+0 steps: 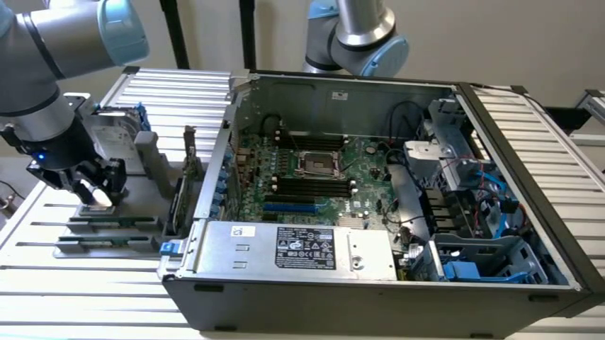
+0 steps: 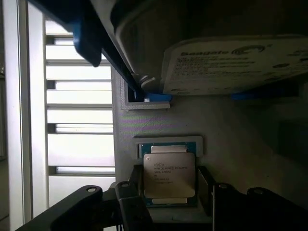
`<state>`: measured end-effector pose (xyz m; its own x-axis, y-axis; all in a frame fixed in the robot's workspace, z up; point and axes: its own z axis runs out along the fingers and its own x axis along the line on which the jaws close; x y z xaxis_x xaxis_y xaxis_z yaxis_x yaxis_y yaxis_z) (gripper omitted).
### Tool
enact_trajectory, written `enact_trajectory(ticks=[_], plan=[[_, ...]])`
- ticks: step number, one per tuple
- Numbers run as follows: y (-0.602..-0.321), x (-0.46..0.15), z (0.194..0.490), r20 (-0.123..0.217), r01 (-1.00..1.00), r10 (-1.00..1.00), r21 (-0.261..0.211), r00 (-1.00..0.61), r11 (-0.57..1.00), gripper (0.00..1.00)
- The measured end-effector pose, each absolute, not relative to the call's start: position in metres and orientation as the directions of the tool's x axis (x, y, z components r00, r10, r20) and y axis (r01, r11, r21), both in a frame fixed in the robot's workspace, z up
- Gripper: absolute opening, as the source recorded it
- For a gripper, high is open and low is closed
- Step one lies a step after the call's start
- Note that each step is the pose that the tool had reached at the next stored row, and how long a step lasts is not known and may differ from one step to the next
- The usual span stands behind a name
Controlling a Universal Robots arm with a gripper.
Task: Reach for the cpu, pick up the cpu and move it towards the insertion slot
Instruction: 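Pick up the cpu and move it towards the insertion slot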
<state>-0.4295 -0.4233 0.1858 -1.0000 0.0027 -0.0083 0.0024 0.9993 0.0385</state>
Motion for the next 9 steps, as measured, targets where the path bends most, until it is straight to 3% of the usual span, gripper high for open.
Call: enact_trajectory(ticks=[9], plan=[[-0.423, -0.429, 0.206, -0.007, 0.002, 0.003, 0.039, -1.0, 0.999, 0.55]])
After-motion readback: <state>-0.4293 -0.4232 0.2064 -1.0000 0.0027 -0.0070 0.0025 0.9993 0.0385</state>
